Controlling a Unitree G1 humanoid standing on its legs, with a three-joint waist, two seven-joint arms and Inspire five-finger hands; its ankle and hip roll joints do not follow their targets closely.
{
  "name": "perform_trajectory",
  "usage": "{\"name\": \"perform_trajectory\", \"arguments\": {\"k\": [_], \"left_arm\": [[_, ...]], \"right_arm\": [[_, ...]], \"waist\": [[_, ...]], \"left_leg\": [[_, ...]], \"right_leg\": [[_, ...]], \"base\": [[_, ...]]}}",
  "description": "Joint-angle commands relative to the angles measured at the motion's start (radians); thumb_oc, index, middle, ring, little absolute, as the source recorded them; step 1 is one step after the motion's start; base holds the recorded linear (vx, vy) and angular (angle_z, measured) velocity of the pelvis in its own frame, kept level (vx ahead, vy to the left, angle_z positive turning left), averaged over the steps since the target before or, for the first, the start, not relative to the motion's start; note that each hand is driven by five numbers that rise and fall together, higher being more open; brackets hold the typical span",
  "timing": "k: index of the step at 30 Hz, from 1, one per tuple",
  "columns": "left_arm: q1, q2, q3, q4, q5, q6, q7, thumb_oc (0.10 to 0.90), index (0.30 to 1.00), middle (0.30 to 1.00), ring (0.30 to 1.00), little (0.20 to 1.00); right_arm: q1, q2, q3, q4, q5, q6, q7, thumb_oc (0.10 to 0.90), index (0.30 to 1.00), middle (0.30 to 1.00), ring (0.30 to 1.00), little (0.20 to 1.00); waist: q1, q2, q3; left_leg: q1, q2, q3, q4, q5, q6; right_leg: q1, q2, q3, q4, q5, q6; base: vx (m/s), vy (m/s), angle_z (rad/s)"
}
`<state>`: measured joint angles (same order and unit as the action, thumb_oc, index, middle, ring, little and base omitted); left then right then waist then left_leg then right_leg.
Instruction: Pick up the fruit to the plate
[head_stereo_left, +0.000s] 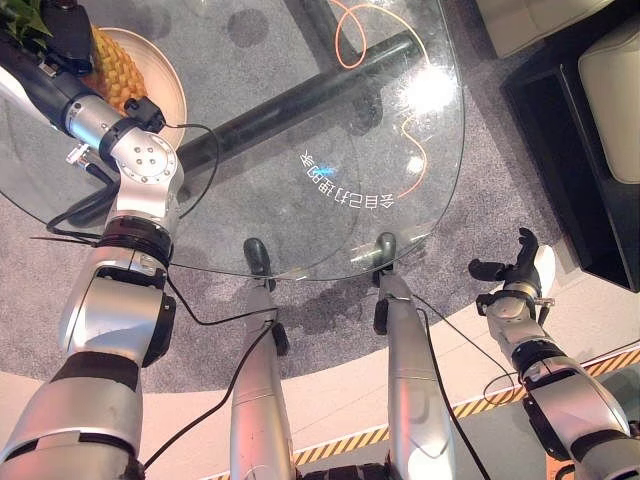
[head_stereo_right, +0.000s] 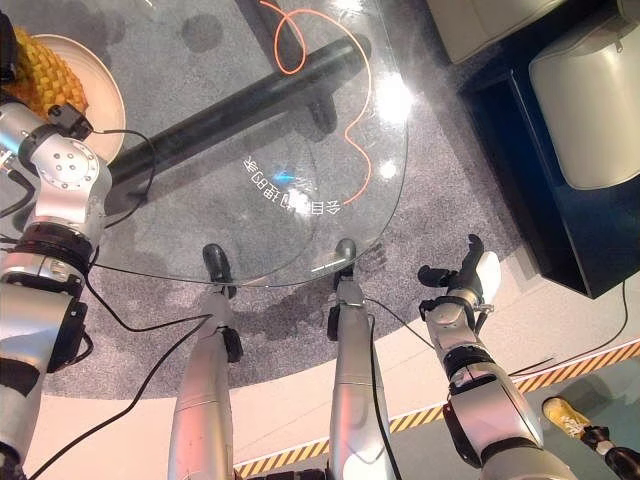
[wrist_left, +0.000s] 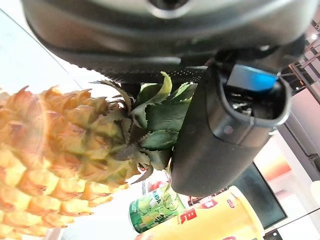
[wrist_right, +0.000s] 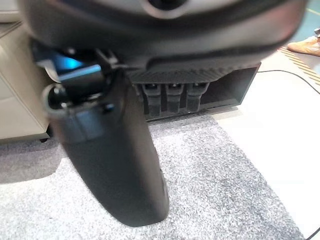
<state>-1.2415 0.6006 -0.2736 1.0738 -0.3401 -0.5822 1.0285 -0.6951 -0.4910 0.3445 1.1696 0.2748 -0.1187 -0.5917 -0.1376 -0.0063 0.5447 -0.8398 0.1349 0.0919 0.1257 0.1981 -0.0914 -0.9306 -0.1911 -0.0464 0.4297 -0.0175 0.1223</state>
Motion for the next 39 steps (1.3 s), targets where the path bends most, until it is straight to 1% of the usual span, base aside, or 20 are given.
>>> {"name": "perform_trajectory", "arguments": {"k": [1,5,7,9,14,19,26,36,37,38,39], "left_arm": [[-0.124,0.114,-0.012,-0.021,0.033,-0.111,0.001,0.309,0.479,0.479,0.479,0.409],[-0.109,0.108,-0.008,-0.032,0.027,-0.115,-0.014,0.298,0.469,0.469,0.469,0.398],[-0.097,0.108,-0.005,-0.037,0.018,-0.12,-0.026,0.273,0.448,0.448,0.448,0.373],[-0.088,0.106,-0.001,-0.038,0.014,-0.127,-0.033,0.27,0.446,0.446,0.446,0.37],[-0.063,0.101,0.011,-0.052,0.007,-0.129,-0.041,0.292,0.465,0.465,0.465,0.392],[-0.048,0.102,0.017,-0.058,0.006,-0.136,-0.052,0.289,0.462,0.462,0.462,0.389],[-0.008,0.086,0.023,-0.094,0.007,-0.157,-0.088,0.328,0.495,0.495,0.495,0.428],[0.09,0.063,0.054,-0.15,-0.02,-0.186,-0.131,0.347,0.512,0.512,0.512,0.447],[0.096,0.06,0.056,-0.152,-0.018,-0.189,-0.131,0.358,0.521,0.521,0.521,0.458],[0.101,0.061,0.057,-0.155,-0.021,-0.187,-0.136,0.394,0.552,0.552,0.552,0.494],[0.105,0.06,0.059,-0.158,-0.023,-0.187,-0.141,0.407,0.564,0.564,0.564,0.507]], "right_arm": [[0.032,-0.029,0.005,0.016,0.0,-0.001,-0.072,0.8,0.9,0.9,0.9,0.9],[0.029,-0.03,0.002,0.017,-0.003,-0.002,-0.075,0.8,0.9,0.9,0.9,0.9],[0.03,-0.03,0.0,0.017,-0.002,-0.003,-0.074,0.8,0.9,0.9,0.9,0.9],[0.031,-0.028,-0.001,0.02,-0.003,-0.005,-0.075,0.8,0.9,0.9,0.9,0.9],[0.035,-0.024,-0.007,0.022,-0.004,-0.011,-0.078,0.8,0.9,0.9,0.9,0.9],[0.032,-0.027,-0.008,0.019,-0.001,-0.007,-0.081,0.8,0.9,0.9,0.9,0.9],[0.039,-0.02,-0.019,0.017,-0.004,-0.012,-0.087,0.8,0.9,0.9,0.9,0.9],[0.05,-0.025,-0.035,0.011,-0.004,-0.009,-0.093,0.8,0.9,0.9,0.9,0.9],[0.052,-0.023,-0.035,0.008,-0.003,-0.008,-0.096,0.8,0.9,0.9,0.9,0.9],[0.053,-0.023,-0.037,0.008,-0.005,-0.009,-0.095,0.8,0.9,0.9,0.9,0.9],[0.053,-0.022,-0.038,0.008,-0.003,-0.009,-0.096,0.8,0.9,0.9,0.9,0.9]], "waist": [[0.032,-0.034,-0.025],[0.035,-0.032,-0.025],[0.038,-0.032,-0.025],[0.041,-0.032,-0.025],[0.047,-0.033,-0.025],[0.049,-0.032,-0.025],[0.058,-0.026,-0.025],[0.074,-0.02,-0.025],[0.075,-0.02,-0.025],[0.075,-0.02,-0.025],[0.077,-0.021,-0.025]], "left_leg": [[-0.014,-0.022,-0.006,0.19,-0.189,-0.007],[-0.012,-0.025,-0.007,0.186,-0.189,-0.007],[-0.011,-0.025,-0.007,0.184,-0.189,-0.006],[-0.012,-0.026,-0.008,0.185,-0.189,-0.006],[-0.013,-0.027,-0.011,0.18,-0.188,-0.006],[-0.015,-0.027,-0.012,0.179,-0.189,-0.006],[-0.015,-0.035,-0.016,0.175,-0.191,-0.003],[-0.015,-0.041,-0.022,0.178,-0.193,-0.001],[-0.016,-0.041,-0.022,0.178,-0.193,0.0],[-0.015,-0.041,-0.022,0.179,-0.194,0.0],[-0.016,-0.041,-0.022,0.178,-0.194,0.0]], "right_leg": [[0.044,0.057,-0.036,-0.076,0.008,-0.021],[0.045,0.056,-0.037,-0.08,0.008,-0.02],[0.047,0.054,-0.04,-0.082,0.009,-0.018],[0.048,0.055,-0.041,-0.083,0.01,-0.018],[0.049,0.054,-0.046,-0.087,0.012,-0.016],[0.049,0.053,-0.048,-0.088,0.01,-0.016],[0.048,0.049,-0.053,-0.092,0.014,-0.014],[0.05,0.042,-0.063,-0.09,0.014,-0.013],[0.049,0.042,-0.064,-0.089,0.014,-0.013],[0.05,0.042,-0.065,-0.089,0.013,-0.012],[0.05,0.041,-0.066,-0.089,0.014,-0.012]], "base": [[0.0,0.0,0.0],[0.0,0.0,0.0],[0.0,0.0,0.0],[0.0,0.0,0.0],[0.0,0.0,0.0],[0.0,0.0,0.0],[0.0,0.0,0.0],[0.0,0.0,0.0],[0.0,0.0,0.0],[0.0,0.0,0.0],[0.0,0.0,0.0]]}}
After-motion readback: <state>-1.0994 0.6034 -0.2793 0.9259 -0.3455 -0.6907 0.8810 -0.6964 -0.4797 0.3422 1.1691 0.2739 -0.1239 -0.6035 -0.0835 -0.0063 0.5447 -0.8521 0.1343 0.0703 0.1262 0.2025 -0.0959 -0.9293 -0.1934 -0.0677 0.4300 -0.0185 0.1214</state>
